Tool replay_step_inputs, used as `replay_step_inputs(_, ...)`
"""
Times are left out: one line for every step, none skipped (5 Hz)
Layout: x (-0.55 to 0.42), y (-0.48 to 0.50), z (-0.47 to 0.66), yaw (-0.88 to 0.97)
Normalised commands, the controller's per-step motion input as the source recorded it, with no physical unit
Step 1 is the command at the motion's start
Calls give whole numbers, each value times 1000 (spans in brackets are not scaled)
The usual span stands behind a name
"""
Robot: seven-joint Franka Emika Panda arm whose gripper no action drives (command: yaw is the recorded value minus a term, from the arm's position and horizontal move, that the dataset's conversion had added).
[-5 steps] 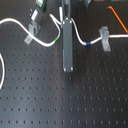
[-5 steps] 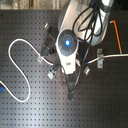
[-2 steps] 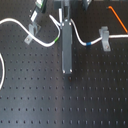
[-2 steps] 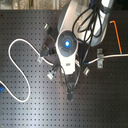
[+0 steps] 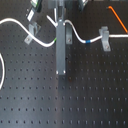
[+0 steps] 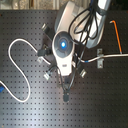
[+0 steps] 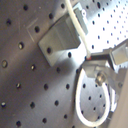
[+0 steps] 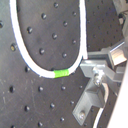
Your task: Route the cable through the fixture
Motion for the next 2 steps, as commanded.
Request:
replay_step_inputs(-163,248,336,66)
replay_step_inputs(-170,211,361,77)
